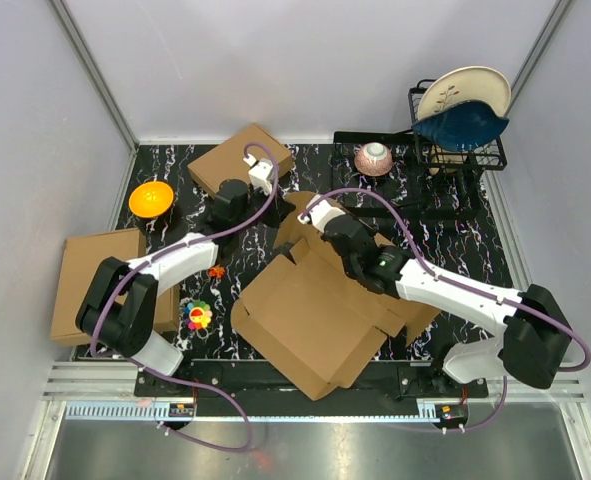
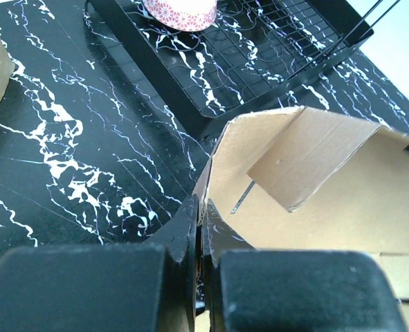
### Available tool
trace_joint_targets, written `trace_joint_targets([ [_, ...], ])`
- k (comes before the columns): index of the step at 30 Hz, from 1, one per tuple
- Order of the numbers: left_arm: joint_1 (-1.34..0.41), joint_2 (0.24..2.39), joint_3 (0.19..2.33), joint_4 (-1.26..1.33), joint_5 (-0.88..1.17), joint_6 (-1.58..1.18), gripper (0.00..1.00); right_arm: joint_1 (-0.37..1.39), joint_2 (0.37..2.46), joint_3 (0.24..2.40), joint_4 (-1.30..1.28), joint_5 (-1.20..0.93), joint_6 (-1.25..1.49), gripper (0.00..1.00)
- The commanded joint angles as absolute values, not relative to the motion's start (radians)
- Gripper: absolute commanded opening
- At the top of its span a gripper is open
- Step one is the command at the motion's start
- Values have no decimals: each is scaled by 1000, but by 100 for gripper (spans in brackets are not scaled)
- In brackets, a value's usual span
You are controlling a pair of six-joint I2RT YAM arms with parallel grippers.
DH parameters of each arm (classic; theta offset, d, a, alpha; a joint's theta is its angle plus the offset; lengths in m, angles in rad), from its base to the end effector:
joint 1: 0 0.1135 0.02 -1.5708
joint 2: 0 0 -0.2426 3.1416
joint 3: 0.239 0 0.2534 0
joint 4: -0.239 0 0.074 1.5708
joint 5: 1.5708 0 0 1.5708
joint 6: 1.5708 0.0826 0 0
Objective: Fold the paper box
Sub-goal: Fold the paper box at the center of the board.
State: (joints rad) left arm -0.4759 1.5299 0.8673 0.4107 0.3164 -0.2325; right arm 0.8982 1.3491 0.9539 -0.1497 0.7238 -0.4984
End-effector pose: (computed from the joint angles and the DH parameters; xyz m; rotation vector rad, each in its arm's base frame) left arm 0.3338 -0.2010 0.2137 0.4560 1.8259 -0.7817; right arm 0.2504 0.2265 0.2403 -0.9406 1.7710 -0.5083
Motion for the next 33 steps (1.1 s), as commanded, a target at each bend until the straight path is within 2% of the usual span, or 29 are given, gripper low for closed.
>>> trace_joint_targets([
  [1,-469,1479,1034,374,298,-340,0,917,1379,957,-155,767,-503,0],
  [7,-469,1502,1094,279,324,-469,0,925,1390,945,-101,821,-538,0],
  [12,-471,1499,999,377,327,-584,0,930,1391,939,-52,859,-569,0],
  [22,-509,1471,767,630,201,-724,0,946,1397,927,29,893,-626,0],
  [33,-575,1436,713,641,57,-857,0,1009,1401,851,256,1020,-787,0],
])
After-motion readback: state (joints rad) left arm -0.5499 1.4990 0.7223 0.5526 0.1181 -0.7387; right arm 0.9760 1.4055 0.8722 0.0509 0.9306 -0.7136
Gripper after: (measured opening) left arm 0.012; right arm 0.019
